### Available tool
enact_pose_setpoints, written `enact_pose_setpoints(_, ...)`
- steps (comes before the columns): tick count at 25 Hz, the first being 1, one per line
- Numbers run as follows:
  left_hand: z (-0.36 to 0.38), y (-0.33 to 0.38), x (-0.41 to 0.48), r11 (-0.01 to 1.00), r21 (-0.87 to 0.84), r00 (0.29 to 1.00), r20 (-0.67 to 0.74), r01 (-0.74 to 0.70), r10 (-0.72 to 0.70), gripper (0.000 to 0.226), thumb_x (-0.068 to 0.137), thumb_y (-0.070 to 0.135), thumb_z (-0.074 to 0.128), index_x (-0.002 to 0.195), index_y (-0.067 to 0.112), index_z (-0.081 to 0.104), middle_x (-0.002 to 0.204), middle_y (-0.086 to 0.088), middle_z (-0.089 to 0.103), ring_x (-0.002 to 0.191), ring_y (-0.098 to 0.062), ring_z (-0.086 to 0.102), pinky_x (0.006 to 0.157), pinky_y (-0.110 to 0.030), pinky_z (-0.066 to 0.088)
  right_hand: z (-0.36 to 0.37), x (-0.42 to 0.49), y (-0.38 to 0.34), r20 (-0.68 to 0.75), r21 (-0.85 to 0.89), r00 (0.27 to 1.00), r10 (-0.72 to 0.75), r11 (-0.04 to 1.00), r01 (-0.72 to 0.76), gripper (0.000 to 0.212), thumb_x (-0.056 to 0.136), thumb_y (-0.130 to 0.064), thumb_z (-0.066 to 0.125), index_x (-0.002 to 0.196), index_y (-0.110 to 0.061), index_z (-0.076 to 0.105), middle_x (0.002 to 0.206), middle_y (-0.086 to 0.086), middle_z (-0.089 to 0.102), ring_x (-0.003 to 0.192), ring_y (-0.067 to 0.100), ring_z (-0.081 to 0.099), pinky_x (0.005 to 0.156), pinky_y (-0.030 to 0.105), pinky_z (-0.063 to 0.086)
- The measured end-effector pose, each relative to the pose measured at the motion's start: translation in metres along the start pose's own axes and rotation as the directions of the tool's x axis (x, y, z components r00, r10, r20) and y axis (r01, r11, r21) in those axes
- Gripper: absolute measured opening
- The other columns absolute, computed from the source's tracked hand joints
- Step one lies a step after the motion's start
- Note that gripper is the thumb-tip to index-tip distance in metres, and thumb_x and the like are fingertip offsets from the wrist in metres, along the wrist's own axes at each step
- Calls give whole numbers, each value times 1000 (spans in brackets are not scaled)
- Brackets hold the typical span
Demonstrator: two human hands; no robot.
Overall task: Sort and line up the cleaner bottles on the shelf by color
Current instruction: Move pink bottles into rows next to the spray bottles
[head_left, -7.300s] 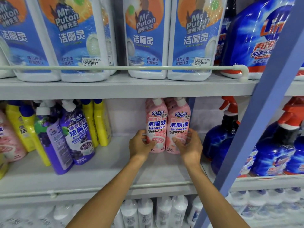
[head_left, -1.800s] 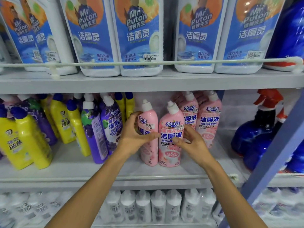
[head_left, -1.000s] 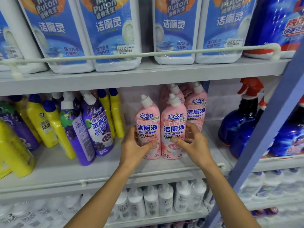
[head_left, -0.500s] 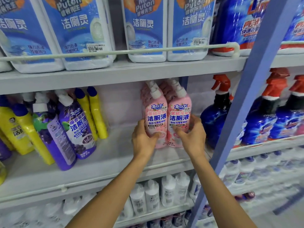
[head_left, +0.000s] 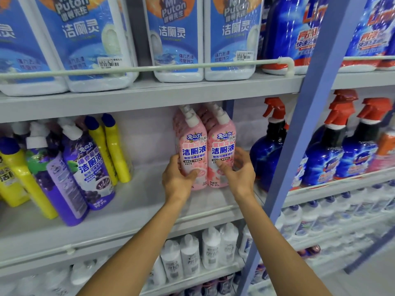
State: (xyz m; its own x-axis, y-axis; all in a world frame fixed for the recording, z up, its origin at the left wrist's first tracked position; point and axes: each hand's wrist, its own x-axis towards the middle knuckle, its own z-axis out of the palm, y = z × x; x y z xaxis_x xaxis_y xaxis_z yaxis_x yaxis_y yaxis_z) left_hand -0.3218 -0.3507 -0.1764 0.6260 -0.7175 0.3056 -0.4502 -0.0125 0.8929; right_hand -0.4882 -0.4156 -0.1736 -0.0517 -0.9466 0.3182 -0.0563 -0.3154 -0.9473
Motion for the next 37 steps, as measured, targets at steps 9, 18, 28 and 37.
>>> enact_pose_setpoints(9,-97,16,-10,957,-290,1000,-3,-26,26,71,72,13,95,131,29,59,119,4,69,109,-10,68,84,-15,55,33,-60,-48,-131,19,976,-172,984,176,61,83,-21,85,136,-24,56,129,-5,55,112,9,61,92,28,55)
enact_pose_setpoints(18,-325,-33,-71,959,-282,959,-269,13,-92,82,66,16,96,139,26,60,132,4,70,125,-9,65,103,-40,58,213,-167,-110,573,374,776,-264,927,39,61,82,-20,85,136,-28,58,138,-12,60,125,9,61,94,37,60)
enact_pose_setpoints(28,-496,-81,-55,971,-233,859,-506,-53,-75,72,71,21,94,136,25,62,131,0,70,126,-16,66,110,-48,52,354,-241,-166,718,336,623,-310,938,81,64,85,-29,84,141,-36,52,142,-20,56,126,-1,58,96,32,56)
enact_pose_setpoints(37,-620,-102,51,993,-75,869,-494,-87,38,64,71,27,87,129,17,61,123,-8,69,114,-22,68,97,-33,57,482,-228,-244,629,192,705,-328,944,268,36,78,-46,80,87,-14,67,86,1,72,90,22,72,87,52,57)
